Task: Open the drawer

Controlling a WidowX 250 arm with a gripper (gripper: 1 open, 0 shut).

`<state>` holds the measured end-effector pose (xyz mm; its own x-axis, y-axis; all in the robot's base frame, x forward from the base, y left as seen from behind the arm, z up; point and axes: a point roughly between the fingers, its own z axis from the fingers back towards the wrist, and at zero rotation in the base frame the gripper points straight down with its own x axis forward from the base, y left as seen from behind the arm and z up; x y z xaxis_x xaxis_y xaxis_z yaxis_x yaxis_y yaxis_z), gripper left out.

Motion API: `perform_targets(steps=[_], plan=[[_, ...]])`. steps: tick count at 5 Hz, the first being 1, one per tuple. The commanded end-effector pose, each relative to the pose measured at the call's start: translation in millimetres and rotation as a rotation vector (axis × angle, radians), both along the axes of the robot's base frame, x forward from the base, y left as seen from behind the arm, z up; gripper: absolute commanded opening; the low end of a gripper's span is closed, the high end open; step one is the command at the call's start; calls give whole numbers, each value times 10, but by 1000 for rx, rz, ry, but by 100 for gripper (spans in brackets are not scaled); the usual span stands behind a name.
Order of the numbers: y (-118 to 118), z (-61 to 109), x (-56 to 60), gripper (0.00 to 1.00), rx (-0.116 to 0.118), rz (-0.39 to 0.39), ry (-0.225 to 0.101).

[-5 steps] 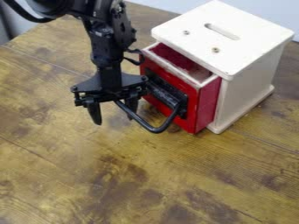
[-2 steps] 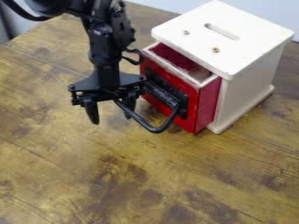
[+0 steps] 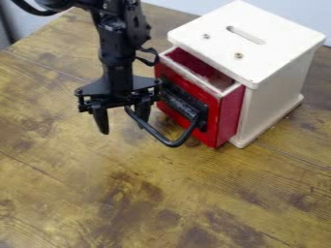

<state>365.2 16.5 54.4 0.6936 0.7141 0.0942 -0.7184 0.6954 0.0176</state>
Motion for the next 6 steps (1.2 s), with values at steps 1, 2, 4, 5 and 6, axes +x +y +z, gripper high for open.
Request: perform_targets(steps=[1, 2, 4, 5, 6], plan=[[77, 83, 124, 0, -8, 183, -125], [145, 134, 117, 0, 3, 232, -120], [243, 115, 170, 0, 20, 294, -124], [273, 78, 231, 0, 8, 312, -136], [297, 201, 192, 0, -19, 282, -149]])
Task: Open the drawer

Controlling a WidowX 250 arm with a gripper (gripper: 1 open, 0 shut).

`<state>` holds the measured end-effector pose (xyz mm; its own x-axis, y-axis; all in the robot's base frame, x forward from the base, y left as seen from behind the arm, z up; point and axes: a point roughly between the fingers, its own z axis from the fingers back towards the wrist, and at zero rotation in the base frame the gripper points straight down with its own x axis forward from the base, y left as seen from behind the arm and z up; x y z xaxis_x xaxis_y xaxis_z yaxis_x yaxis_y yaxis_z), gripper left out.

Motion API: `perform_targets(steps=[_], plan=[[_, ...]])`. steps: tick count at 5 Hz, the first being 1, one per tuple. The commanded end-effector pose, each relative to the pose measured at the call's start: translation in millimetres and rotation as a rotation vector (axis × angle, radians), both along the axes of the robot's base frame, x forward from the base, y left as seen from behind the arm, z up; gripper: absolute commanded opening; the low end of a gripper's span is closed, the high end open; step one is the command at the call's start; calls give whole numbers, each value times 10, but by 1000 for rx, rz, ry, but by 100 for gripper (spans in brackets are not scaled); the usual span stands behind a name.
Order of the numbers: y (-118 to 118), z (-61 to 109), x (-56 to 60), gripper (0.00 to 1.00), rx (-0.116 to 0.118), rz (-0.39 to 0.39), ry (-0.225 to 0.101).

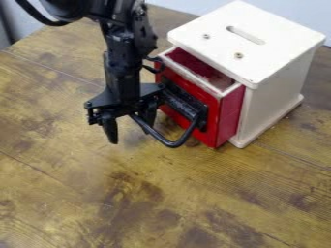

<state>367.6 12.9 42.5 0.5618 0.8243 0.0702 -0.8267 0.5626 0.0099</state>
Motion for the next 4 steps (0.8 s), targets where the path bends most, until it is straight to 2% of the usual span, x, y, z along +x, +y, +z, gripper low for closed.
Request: perform_targets(steps=[1, 2, 3, 4], plan=[[409, 345, 143, 0, 9, 131, -185], [482, 378, 113, 0, 11, 150, -218], [527, 458, 96, 0, 46, 114, -235], [540, 470, -9, 0, 97, 134, -237]])
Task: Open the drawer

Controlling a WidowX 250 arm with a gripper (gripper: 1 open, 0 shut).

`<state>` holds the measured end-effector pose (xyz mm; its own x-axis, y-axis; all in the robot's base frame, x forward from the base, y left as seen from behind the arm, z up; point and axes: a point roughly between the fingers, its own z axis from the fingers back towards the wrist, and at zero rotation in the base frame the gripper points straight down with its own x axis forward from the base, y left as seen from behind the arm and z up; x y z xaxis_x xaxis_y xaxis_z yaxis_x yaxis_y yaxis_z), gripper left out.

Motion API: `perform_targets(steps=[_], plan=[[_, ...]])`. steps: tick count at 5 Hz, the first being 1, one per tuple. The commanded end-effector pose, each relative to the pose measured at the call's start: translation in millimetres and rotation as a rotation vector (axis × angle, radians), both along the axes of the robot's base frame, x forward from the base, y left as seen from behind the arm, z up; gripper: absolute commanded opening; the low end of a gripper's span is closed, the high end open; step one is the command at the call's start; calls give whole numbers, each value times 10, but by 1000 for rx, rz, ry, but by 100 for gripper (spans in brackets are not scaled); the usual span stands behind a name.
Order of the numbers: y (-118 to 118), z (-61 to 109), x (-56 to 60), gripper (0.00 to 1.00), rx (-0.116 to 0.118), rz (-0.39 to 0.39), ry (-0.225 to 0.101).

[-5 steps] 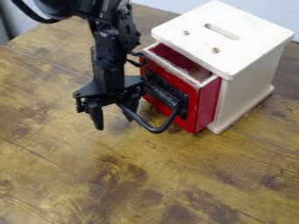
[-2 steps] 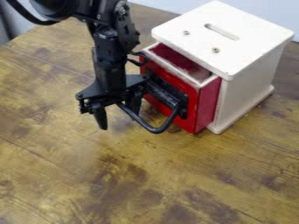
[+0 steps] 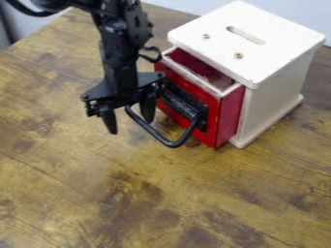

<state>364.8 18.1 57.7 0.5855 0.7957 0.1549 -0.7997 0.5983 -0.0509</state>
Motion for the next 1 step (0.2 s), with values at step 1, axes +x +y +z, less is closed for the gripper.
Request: perform_targets(steps=[1], plan=[[514, 299, -30, 0, 109, 216, -89]])
